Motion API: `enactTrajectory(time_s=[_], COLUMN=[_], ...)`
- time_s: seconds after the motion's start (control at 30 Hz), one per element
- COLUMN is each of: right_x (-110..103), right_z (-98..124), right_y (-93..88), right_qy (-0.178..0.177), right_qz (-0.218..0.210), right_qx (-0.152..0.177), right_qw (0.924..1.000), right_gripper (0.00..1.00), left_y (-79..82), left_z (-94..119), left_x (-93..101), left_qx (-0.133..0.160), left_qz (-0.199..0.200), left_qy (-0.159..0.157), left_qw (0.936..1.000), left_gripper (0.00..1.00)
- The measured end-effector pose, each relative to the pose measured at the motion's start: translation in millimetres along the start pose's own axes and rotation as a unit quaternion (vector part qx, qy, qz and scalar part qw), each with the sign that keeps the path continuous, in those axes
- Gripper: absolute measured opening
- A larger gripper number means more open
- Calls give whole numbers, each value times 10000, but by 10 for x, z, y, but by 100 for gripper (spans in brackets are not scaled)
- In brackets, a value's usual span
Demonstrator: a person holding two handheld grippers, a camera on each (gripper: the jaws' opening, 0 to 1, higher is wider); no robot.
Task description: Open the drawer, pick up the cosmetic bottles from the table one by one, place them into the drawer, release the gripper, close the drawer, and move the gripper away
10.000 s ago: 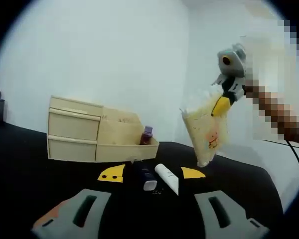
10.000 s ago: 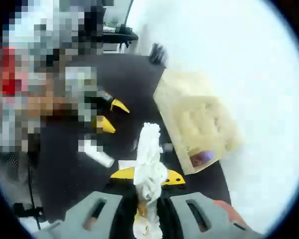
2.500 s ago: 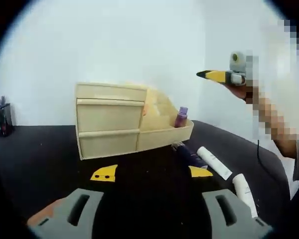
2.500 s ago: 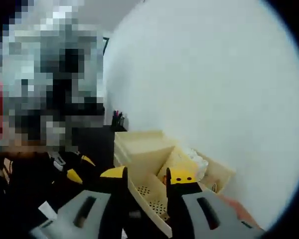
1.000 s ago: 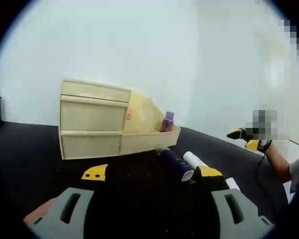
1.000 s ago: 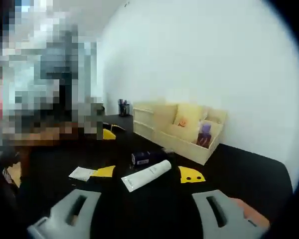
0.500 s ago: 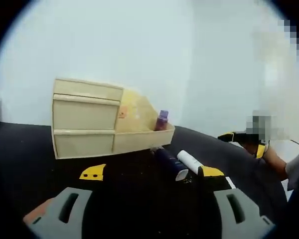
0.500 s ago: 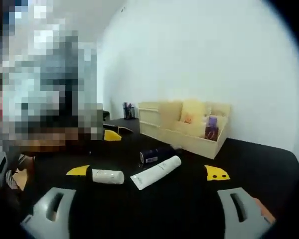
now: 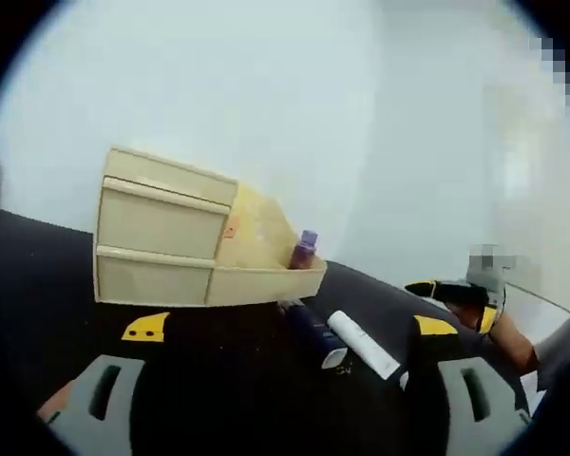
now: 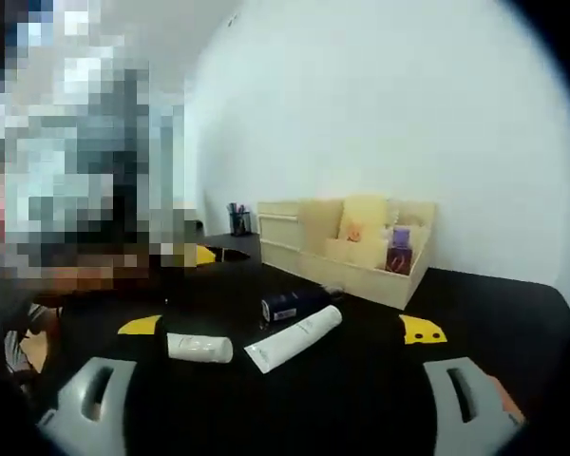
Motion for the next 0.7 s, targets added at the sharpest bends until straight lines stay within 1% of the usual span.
enactTrajectory(time_s=[0.07,0.1,0.13,0.17,0.2,0.23,0.27,0.3,0.33,0.37,0.4,0.43,0.47,0.53,0.57,0.6,0.63,0.67,0.7], right_x=[-2,-11,-18,-16,-17,-16,-15,-12,-2,8,16,28,38,29,26,23,8,-4,-11], right_z=[7,13,19,20,20,18,17,16,13,9,5,-1,-7,-1,8,9,15,18,20], right_y=[29,42,56,73,85,92,95,95,90,78,64,46,30,14,12,11,8,7,6], right_qy=[3,11,12,8,17,26,21,23,25,30,37,26,18,21,31,38,53,63,68], right_qz=[9,31,44,40,40,36,30,29,15,-4,-13,-24,-26,-23,-18,-17,-8,3,17], right_qx=[49,63,106,136,166,185,198,201,196,178,152,122,89,42,35,28,24,20,16], right_qw=[10000,10000,9999,9999,9999,9998,9998,9998,9998,9998,9999,9999,10000,10000,10000,10000,10000,10000,10000], right_gripper=[93,93,93,93,93,93,93,93,93,92,92,92,91,90,90,90,89,89,89], left_y=[92,137,169,199,222,262,310,343,419,475,521,554,584,600,615,595,589,584,586], left_z=[-14,-20,-28,-41,-52,-62,-69,-70,-64,-54,-45,-39,-42,-35,-50,-58,-66,-85,-103], left_x=[-7,1,4,1,4,-11,-32,-50,-96,-143,-205,-275,-377,-520,-657,-752,-794,-825,-850], left_qx=[356,550,732,912,1001,1186,1412,1567,1890,2171,2414,2578,2726,2948,2943,2912,2896,2868,2811], left_qz=[471,869,1138,1401,1670,1908,2157,2364,2835,3179,3547,3834,4043,4251,4320,4385,4346,4344,4321], left_qy=[-48,-133,-196,-266,-369,-403,-381,-363,-342,-310,-219,-128,-1,249,413,635,656,699,696], left_qw=[9982,9946,9906,9856,9802,9736,9655,9583,9395,9224,9030,8868,8731,8555,8515,8479,8503,8510,8541], left_gripper=[96,96,96,96,96,96,96,95,94,92,90,89,87,82,78,71,66,63,61])
Point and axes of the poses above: the point that each gripper's makers call its tool centre point, and the gripper's own axes: z roughly backward along the fingers, x roughly to its right, y roughly out of its top, the point moved 9 cm from there along z, roughly backward along the fingers
